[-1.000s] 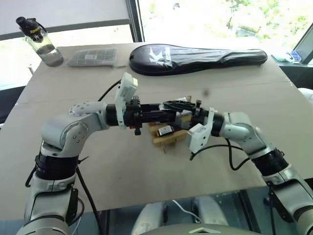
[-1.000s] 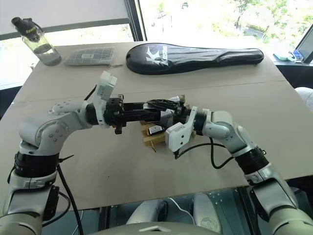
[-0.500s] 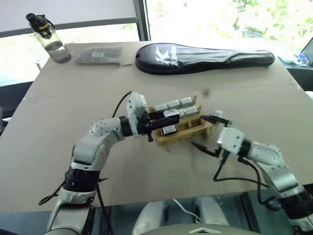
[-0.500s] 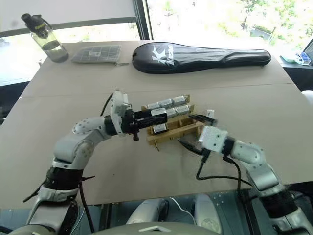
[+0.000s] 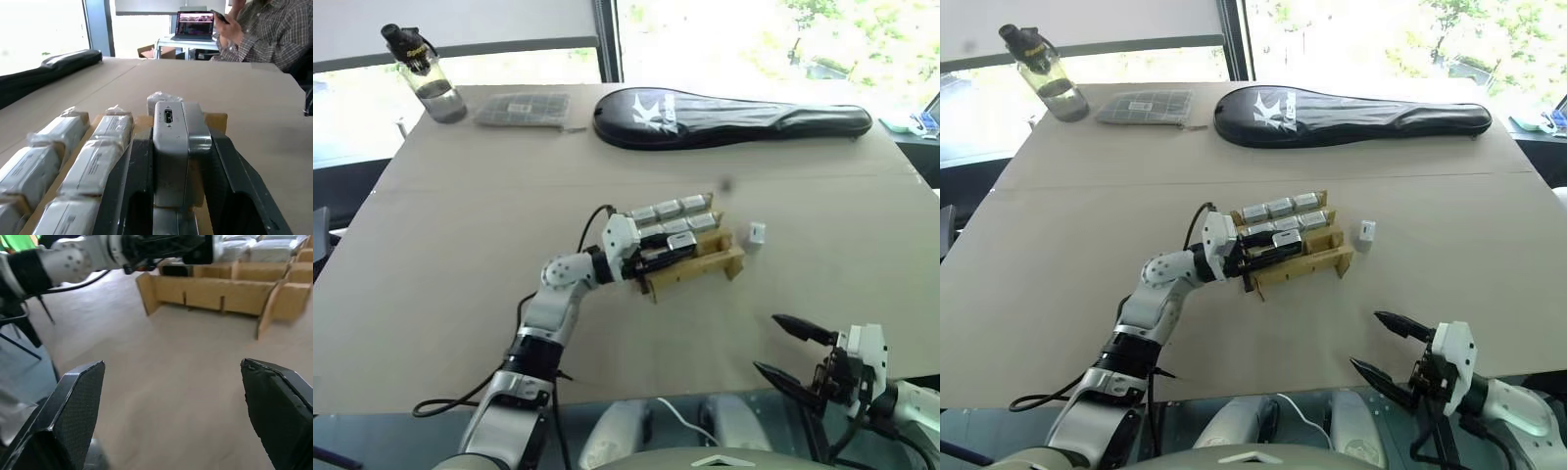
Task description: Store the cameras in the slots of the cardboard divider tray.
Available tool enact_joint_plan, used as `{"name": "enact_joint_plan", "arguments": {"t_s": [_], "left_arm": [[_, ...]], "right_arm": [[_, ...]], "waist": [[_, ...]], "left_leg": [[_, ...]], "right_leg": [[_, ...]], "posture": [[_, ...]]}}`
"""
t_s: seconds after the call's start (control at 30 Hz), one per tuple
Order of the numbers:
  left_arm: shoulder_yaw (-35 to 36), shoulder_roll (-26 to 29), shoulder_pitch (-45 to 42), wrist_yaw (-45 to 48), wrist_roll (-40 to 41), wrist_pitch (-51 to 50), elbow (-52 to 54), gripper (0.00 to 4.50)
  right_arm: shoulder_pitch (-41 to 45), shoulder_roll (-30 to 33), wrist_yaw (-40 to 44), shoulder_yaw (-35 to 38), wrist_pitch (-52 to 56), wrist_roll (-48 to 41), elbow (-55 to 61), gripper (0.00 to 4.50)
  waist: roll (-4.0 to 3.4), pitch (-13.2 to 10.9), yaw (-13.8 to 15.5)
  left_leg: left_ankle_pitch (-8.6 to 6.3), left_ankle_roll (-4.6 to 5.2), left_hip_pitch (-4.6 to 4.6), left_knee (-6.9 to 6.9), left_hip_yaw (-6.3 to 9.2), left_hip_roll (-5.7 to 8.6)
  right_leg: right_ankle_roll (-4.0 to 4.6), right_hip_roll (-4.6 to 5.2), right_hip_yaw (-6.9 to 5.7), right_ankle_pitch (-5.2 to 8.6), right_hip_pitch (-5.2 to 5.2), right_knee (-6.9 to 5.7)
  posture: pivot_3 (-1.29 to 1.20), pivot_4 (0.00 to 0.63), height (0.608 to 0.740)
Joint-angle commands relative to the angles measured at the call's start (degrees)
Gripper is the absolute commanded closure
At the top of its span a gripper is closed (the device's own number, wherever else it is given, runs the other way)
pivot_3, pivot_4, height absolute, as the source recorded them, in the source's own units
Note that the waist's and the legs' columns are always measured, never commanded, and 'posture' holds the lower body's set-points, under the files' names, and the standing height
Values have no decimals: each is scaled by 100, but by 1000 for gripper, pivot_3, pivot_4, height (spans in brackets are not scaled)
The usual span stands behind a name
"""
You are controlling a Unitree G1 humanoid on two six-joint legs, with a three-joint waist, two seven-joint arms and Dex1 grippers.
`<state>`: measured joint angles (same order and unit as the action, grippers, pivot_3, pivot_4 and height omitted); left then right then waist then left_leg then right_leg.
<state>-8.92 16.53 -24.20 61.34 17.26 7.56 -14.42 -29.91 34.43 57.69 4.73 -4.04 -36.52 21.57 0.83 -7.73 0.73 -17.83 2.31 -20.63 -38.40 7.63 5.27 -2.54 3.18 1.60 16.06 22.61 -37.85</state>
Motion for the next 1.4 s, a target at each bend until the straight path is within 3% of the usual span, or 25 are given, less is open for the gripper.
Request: {"name": "enact_joint_plan", "arguments": {"t_s": [0.03, 0.37, 0.6, 0.8, 1.4], "left_arm": [[-48, -92, -28, 120, -96, 373, -243, 3675], [-227, -197, -268, -4, -528, 633, -737, 3675], [-231, -251, -246, -24, -418, 196, -503, 3675], [75, -347, -362, -25, 266, -629, 119, 3675], [-42, -173, -240, 43, 107, -851, 329, 3675]], "right_arm": [[-14, -70, 172, 211, -103, -189, 245, 87], [62, -277, 156, 298, -163, -42, 205, 87], [110, -395, 132, 263, -173, 63, 196, 87], [137, -517, 125, 215, -235, 194, 125, 87], [197, -729, 122, 112, -298, 420, 57, 87]], "waist": [[-4, 4, 6], [0, 20, 51], [2, 49, 52], [2, 48, 59], [2, 48, 9]], "left_leg": [[0, 0, 1, 0, 0, -1], [0, 0, 2, -7, 11, 4], [0, 0, 8, -8, 14, 4], [0, 0, 5, -11, 16, 4], [0, 0, 0, -9, 16, 4]], "right_leg": [[0, 0, 0, 0, 0, -2], [-1, 4, -13, 0, -7, -1], [-1, 4, -15, 0, -14, -2], [-1, 4, -17, 0, -12, -4], [-1, 3, -15, 0, -9, -3]], "posture": [[0, 150, 740], [0, 150, 740], [0, 150, 740], [0, 150, 740], [0, 150, 740]]}}
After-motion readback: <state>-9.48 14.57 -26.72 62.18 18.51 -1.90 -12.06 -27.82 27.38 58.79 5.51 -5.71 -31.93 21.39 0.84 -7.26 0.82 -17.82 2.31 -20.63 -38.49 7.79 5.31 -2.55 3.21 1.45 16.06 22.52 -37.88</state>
